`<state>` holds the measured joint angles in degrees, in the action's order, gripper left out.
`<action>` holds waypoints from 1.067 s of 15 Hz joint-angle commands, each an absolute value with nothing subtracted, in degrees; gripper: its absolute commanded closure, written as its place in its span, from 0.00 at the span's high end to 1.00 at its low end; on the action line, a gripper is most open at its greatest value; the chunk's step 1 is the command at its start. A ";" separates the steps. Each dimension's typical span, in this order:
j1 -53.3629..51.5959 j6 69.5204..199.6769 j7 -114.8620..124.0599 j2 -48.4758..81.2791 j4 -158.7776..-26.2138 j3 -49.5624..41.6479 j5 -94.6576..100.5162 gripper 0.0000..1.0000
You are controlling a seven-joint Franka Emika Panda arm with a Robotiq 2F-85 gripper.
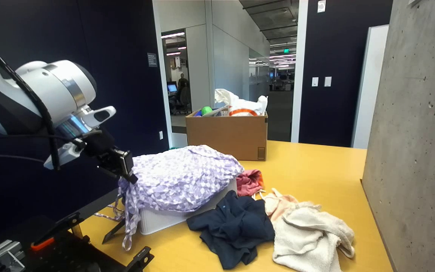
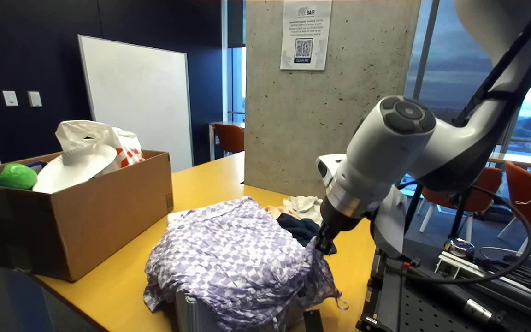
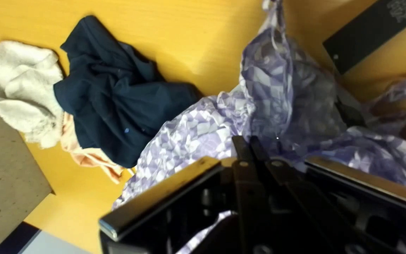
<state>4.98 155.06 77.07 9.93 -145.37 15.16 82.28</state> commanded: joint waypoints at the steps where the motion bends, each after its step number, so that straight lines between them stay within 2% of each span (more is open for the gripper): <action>1: 2.45 156.33 67.44 -0.73 -148.33 10.54 71.73 0.01; 7: 1.71 149.09 47.81 -6.98 -141.04 4.81 56.12 0.01; 16: 3.90 136.92 30.61 -0.54 -118.65 -0.47 46.54 0.01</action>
<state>3.52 140.18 34.72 -4.03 -125.34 0.89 48.95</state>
